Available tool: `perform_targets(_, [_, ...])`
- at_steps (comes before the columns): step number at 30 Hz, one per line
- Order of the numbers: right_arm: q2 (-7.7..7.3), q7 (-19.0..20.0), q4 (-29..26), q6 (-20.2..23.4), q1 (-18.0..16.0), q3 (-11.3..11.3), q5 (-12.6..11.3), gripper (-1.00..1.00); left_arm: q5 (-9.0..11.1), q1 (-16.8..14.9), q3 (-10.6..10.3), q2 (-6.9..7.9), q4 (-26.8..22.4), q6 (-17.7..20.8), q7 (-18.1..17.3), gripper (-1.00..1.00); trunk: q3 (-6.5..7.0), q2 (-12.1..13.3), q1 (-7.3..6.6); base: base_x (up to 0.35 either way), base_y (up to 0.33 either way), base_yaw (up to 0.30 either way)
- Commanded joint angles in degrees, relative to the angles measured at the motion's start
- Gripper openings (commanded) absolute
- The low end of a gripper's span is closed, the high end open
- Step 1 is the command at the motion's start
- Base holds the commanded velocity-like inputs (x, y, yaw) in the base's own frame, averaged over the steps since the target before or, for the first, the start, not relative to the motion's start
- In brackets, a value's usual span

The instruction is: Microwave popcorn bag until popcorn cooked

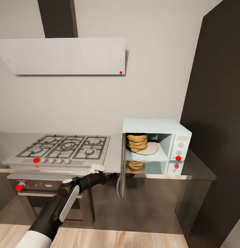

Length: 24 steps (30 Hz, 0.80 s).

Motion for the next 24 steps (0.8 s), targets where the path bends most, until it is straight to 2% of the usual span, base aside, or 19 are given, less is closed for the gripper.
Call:
perform_targets(1, [0.02, 0.00, 0.17, -0.22, -0.08, -0.49, 0.43, 1.00, -0.22, -0.04, -0.07, -0.23, 0.09, 0.47, 0.11, 1.00, -0.07, -0.05, 0.00, 0.000, 0.000, 0.000])
perform_targets(3, [0.14, -0.10, 0.17, -0.19, -0.08, -0.50, 0.33, 1.00, -1.85, -0.06, -0.07, -0.53, 0.10, 0.49, 0.12, 1.00, -0.07, -0.05, 0.00, 0.000, 0.000, 0.000])
perform_targets(6, [0.40, -0.21, 0.23, 0.17, -0.08, -0.74, -0.03, 1.00, -3.05, -0.04, -0.08, -1.26, -0.03, 0.47, 0.12, 1.00, -0.07, -0.05, 0.00, 0.000, 0.000, 0.000])
perform_targets(12, [0.55, -0.23, 0.34, 0.63, -0.08, -0.94, -0.45, 1.00, -3.60, -0.03, -0.15, -3.39, 0.06, 0.47, 0.03, 1.00, 0.09, -0.05, 0.00, 0.000, 0.000, -0.065])
perform_targets(15, [0.46, -0.26, 0.34, 0.58, -0.08, -0.95, -0.47, 1.00, -5.36, -0.04, -0.16, -4.31, 0.05, 0.47, -0.21, 1.00, 0.27, -0.05, 0.00, 0.000, 0.000, -0.177])
perform_targets(18, [0.51, -0.26, 0.34, 0.51, -0.08, -0.95, -0.45, 1.00, -5.75, -0.04, -0.18, -5.13, 0.05, 0.47, -0.29, 1.00, 0.45, -0.05, 0.00, 0.000, 0.000, -0.180])
perform_targets(20, [0.51, -0.26, 0.34, 0.52, -0.08, -0.95, -0.41, 1.00, -5.90, -0.04, -0.98, -5.27, 0.05, 0.42, -0.15, 1.00, 0.57, -0.05, 0.00, 0.000, 0.000, -0.180])
perform_targets(22, [0.51, -0.26, 0.34, 0.49, -0.08, -0.95, -0.39, 1.00, -6.04, -0.03, -3.48, -5.33, 0.12, 0.15, 0.07, 1.00, 0.69, -0.05, 0.00, 0.000, 0.000, -0.180])
perform_targets(24, [0.49, -0.26, 0.34, 0.48, -0.08, -0.95, -0.38, 1.00, -6.06, -0.03, -3.97, -5.33, 0.13, 0.07, 0.11, 1.00, 0.81, -0.05, 0.00, 0.000, 0.000, -0.180])
